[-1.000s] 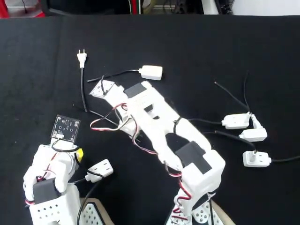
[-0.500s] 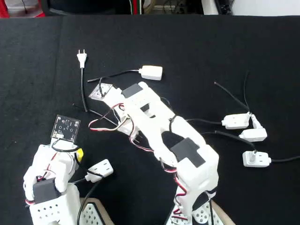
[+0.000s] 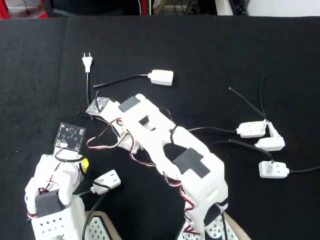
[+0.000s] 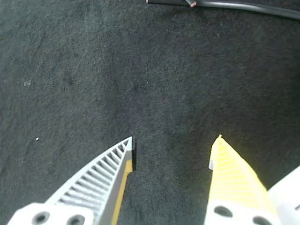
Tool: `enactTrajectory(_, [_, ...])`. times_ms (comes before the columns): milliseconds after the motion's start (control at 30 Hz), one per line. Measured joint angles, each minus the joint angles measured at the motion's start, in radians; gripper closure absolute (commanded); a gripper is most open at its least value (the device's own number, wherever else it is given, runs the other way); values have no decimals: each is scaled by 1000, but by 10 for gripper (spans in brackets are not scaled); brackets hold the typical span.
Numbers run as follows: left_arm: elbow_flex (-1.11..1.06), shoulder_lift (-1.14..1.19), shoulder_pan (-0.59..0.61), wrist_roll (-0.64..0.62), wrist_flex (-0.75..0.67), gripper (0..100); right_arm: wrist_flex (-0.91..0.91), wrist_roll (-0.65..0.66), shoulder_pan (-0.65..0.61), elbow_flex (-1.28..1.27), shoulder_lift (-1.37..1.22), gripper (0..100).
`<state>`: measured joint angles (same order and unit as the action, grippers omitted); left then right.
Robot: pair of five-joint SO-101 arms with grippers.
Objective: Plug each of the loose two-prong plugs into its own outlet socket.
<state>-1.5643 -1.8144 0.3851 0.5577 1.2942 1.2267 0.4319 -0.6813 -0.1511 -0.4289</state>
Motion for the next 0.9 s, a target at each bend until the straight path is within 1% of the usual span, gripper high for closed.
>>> enactTrajectory(33, [0,0,2,0,0,734,-2,0,2,3,0,946])
enactTrajectory(67, [0,0,2,0,0,734,-2,0,5,6,0,962])
enactTrajectory(233, [0,0,2,0,0,734,26,0,8,41,-20,956])
enactTrajectory(367, [0,0,2,0,0,734,66,2,43,80,-26,972])
enactTrajectory(533, [0,0,2,0,0,734,75,-106,103,123,-26,973])
enactTrajectory(600, [0,0,2,0,0,734,78,-126,109,123,-2,973])
enactTrajectory(700, [0,0,2,0,0,734,64,-135,109,66,94,973])
enactTrajectory(833, [0,0,2,0,0,734,-41,-187,109,-107,292,974])
enactTrajectory(900, [-6,-2,-26,-3,0,734,-104,-215,109,-210,423,974])
